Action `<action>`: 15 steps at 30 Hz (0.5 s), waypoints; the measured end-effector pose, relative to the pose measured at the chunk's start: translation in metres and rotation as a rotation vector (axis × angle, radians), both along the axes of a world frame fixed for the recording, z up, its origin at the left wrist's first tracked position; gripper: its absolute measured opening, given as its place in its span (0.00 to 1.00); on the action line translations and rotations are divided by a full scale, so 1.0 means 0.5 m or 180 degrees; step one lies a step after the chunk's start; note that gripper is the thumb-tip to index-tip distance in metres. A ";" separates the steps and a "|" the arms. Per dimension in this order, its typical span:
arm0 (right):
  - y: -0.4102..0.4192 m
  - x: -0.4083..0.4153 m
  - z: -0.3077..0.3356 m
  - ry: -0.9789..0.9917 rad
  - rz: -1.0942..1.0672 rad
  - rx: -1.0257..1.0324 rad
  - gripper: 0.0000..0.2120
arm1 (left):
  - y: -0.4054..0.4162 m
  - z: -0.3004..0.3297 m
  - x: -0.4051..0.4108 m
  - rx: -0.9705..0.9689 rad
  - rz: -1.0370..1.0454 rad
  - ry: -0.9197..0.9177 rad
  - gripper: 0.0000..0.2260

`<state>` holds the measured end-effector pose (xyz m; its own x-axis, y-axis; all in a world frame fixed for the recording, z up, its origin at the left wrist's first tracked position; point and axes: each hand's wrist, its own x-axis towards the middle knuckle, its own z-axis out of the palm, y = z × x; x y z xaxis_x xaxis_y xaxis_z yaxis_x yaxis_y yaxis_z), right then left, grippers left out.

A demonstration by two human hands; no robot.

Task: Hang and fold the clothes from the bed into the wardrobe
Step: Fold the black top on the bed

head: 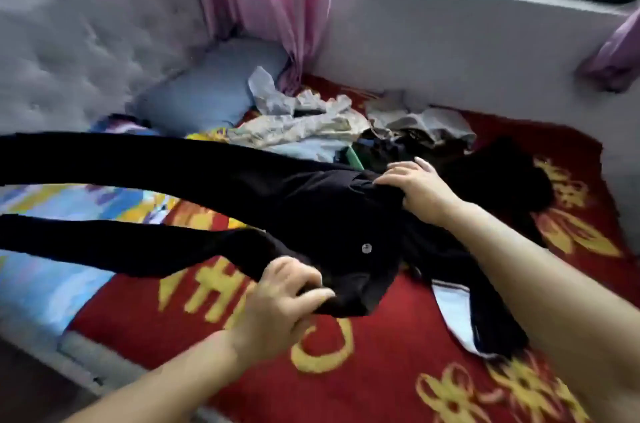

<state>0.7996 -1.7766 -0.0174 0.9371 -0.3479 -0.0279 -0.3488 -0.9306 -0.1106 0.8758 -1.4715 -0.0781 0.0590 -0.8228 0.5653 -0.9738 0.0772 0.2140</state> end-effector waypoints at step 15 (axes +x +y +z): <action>-0.041 -0.391 -0.693 0.1093 -0.2429 0.2398 0.20 | -0.212 -0.582 -0.469 0.4576 0.1589 0.2021 0.38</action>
